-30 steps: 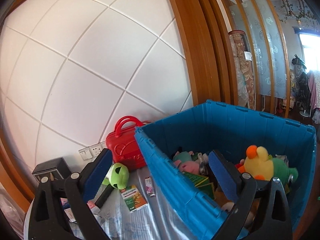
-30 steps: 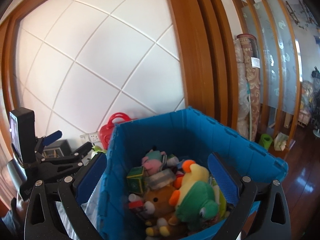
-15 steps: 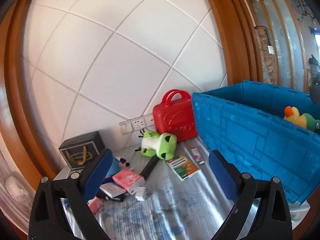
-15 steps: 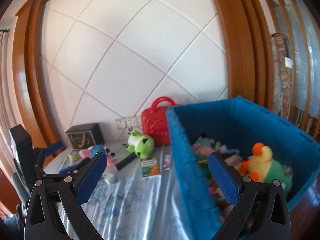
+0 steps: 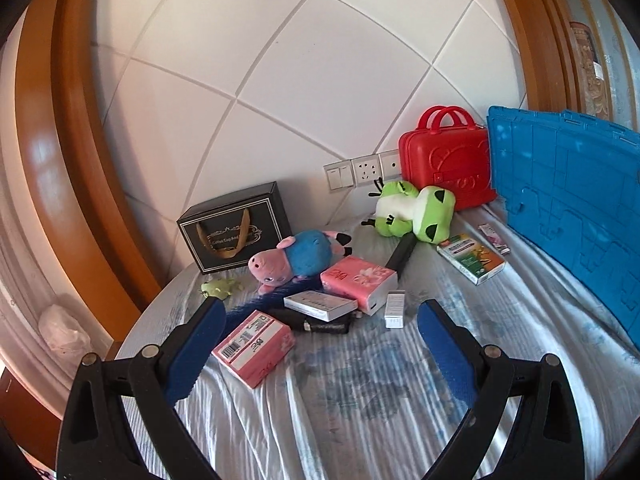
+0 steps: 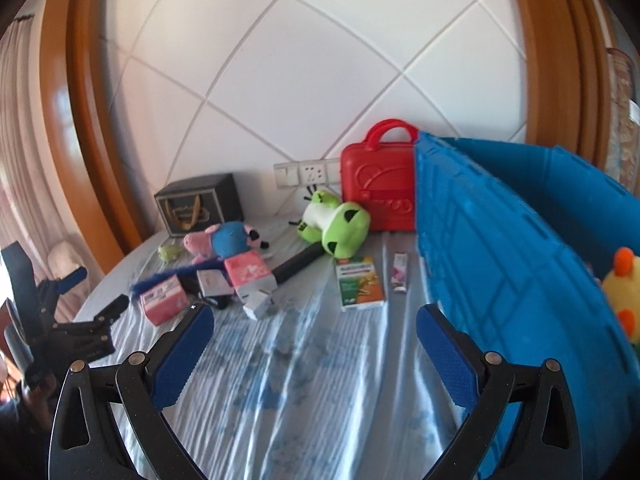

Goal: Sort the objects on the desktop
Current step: 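Withdraw both tools from the crate back over the bed, then grasp the white-red tissue pack with the left tool while the right tool grasps the pink tissue pack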

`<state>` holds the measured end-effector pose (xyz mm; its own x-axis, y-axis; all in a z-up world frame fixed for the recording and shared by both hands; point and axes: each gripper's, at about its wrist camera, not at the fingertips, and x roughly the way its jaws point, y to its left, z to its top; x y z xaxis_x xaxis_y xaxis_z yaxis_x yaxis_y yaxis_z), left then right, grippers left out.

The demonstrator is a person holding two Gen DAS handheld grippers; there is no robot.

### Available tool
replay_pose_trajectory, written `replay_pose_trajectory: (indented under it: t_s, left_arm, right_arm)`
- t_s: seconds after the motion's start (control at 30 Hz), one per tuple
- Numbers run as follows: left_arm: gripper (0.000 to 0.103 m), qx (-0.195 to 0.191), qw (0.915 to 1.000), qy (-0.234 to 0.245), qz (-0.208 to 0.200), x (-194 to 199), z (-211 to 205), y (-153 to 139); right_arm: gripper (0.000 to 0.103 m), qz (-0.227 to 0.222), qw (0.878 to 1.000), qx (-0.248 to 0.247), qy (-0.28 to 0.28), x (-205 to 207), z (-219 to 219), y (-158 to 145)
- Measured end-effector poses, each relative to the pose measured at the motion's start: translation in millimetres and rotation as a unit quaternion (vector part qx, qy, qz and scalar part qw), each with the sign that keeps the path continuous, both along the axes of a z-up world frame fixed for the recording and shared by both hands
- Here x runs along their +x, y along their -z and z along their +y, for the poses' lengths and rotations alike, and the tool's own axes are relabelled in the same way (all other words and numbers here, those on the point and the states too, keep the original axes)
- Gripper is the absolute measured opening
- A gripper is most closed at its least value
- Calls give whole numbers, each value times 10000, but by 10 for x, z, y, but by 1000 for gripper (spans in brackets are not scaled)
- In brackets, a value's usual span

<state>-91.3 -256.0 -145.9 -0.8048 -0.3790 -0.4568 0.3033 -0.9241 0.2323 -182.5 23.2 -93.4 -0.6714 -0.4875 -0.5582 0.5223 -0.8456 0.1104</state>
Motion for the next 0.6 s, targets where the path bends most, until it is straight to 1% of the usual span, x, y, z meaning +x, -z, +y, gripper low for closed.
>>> replay_pose_trajectory:
  t_s: [0.07,0.17,0.23,0.33,0.47,0.6]
  left_arm:
    - [98,-93,9999,-66,-73,-42,-128,79]
    - [98,-67,9994,-199,-286,-179,-337,207]
    - [98,-84,9991,-229,-355,-228,-464,297]
    - [98,-122,9978,-332,-566,-290,-681,474]
    - [98,-11,9960,-371,-808,-373,-983,703]
    - [98,53,9941,-287,-1046,-523,-1303,905]
  right_arm:
    - [103,-95,9998,12,-198,-95,-133,72]
    - [103,-120,9985,139,-520,-270,-405,214]
    - [103,-254,9968,153,-736,-389,-573,316]
    - [103,-486,9925,197,-1108,-575,-896,490]
    - [103,-789,9836,264,-1599,-812,-1367,747]
    - [103,-1179,9665,426,-2240,-1091,-1989,994]
